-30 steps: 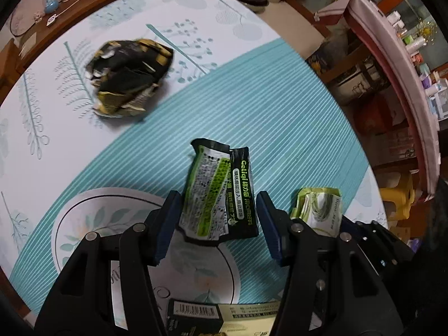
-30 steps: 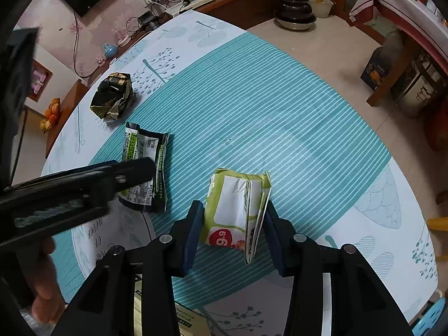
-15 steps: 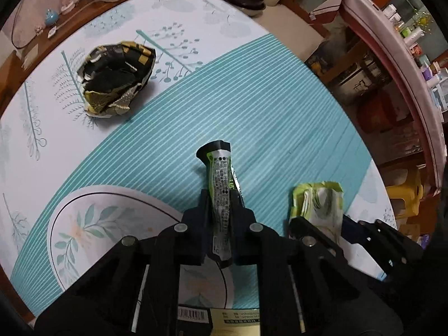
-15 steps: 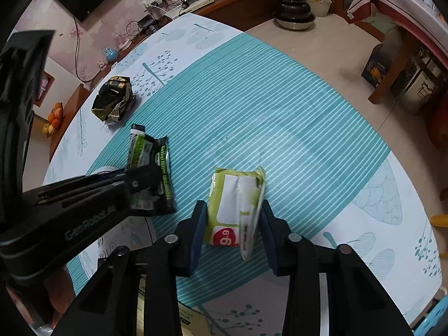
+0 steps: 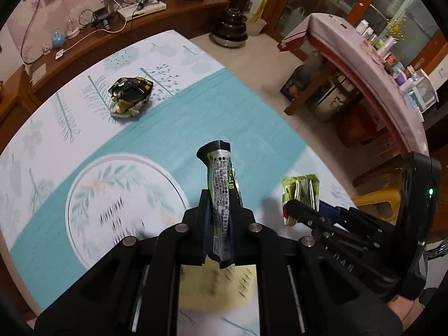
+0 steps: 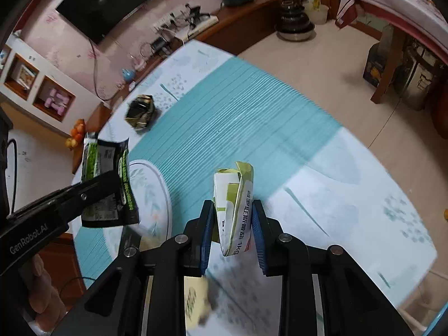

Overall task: Collect trash
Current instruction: 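Carry both wrappers over the black bin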

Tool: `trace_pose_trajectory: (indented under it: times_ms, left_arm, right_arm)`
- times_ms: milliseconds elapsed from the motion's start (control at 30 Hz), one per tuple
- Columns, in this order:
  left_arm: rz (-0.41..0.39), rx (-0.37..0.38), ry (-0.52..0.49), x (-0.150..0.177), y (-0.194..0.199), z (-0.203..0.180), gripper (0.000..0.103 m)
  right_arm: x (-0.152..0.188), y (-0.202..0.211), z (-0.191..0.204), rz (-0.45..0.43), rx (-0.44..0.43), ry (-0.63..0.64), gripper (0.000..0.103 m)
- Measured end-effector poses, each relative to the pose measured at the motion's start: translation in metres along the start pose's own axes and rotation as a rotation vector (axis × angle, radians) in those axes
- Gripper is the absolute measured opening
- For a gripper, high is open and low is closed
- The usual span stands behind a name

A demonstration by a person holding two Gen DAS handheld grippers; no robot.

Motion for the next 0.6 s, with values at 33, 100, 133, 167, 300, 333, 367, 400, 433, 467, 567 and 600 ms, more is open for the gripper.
trace_pose_trajectory:
  times_ms: [33,100,133,167,300,333,367,400,433,467,567,600]
  left_arm:
    - [-0.009,-0.004,0.001,0.011,0.009,-0.011,0.008]
    - [-0.020,-0.009,0.005,0.034,0.024,-0.031,0.008]
    - [-0.027,-0.014,0.011,0.047,0.030,-0.043,0.008]
    - [-0.035,-0.022,0.016,0.062,0.036,-0.055,0.008]
    - [-0.056,-0.070,0.029,0.121,0.050,-0.101,0.008]
    - [-0.056,-0.081,0.033,0.134,0.050,-0.109,0.008]
    - [-0.056,-0.092,0.043,0.151,0.052,-0.120,0.008]
    - [-0.053,-0.097,0.050,0.161,0.050,-0.125,0.008]
    - [-0.049,-0.112,0.066,0.180,0.051,-0.136,0.008]
    - [-0.046,-0.122,0.077,0.194,0.051,-0.143,0.008]
    - [-0.031,-0.150,0.109,0.234,0.046,-0.161,0.008]
    - [-0.026,-0.157,0.118,0.247,0.044,-0.167,0.008]
  right_arm:
    - [0.007,0.012,-0.006,-0.010,-0.011,0.004,0.026]
    - [0.021,0.032,-0.018,-0.025,-0.028,0.018,0.026]
    - [0.032,0.045,-0.025,-0.033,-0.038,0.031,0.026]
    - [0.041,0.056,-0.032,-0.037,-0.045,0.043,0.026]
    - [0.083,0.093,-0.060,-0.044,-0.076,0.093,0.026]
    - [0.093,0.101,-0.067,-0.046,-0.083,0.104,0.026]
    - [0.105,0.110,-0.076,-0.049,-0.091,0.117,0.026]
    - [0.117,0.118,-0.085,-0.049,-0.100,0.128,0.026]
    - [0.128,0.125,-0.093,-0.048,-0.106,0.136,0.026]
    - [0.140,0.131,-0.102,-0.043,-0.113,0.144,0.026]
    - [0.175,0.146,-0.126,-0.029,-0.126,0.175,0.026]
    - [0.186,0.149,-0.134,-0.022,-0.130,0.182,0.026]
Point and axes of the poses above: each gripper's, at about its wrist camera, not at the fingertips, and y roughly against the way its jaws point, z to its left, x to its underside, the point moved 2 cm from there along -y, roughly the way its jaws point, and after that the axes turned 9 degrees about x, right-handed, at the moved point
